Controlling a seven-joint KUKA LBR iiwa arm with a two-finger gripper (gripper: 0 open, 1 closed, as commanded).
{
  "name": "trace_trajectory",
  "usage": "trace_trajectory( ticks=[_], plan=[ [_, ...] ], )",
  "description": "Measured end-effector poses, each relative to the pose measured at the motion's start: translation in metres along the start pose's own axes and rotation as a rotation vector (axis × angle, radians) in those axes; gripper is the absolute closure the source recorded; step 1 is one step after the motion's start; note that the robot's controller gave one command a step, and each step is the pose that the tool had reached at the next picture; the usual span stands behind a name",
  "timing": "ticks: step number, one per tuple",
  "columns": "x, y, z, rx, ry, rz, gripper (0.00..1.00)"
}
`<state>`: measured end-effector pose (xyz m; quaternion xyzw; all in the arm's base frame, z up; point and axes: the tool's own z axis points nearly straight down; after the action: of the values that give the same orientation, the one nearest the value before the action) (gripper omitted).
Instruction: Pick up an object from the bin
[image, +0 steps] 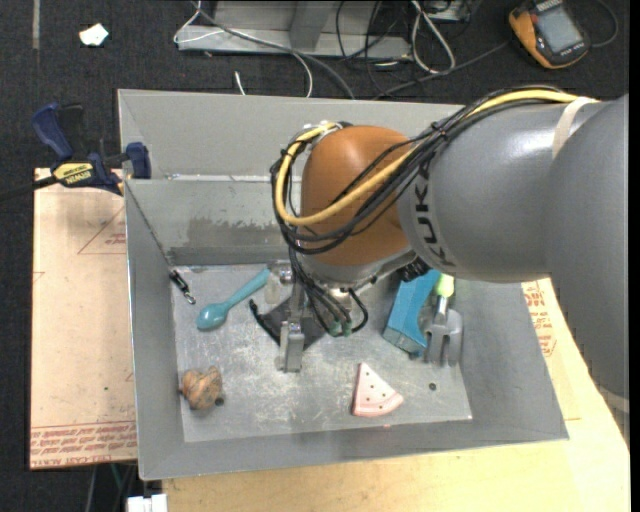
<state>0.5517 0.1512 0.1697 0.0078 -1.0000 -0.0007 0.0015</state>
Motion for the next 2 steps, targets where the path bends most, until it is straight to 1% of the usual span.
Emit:
trace_trajectory(
  ticks=[1,2],
  plan=[
    [0.004,0.008,-0.015,0.0,-0.002,-0.052,0.0],
    [-0.051,0.015,-0.016,0.0,-0.004,-0.301,0.0]
  ],
)
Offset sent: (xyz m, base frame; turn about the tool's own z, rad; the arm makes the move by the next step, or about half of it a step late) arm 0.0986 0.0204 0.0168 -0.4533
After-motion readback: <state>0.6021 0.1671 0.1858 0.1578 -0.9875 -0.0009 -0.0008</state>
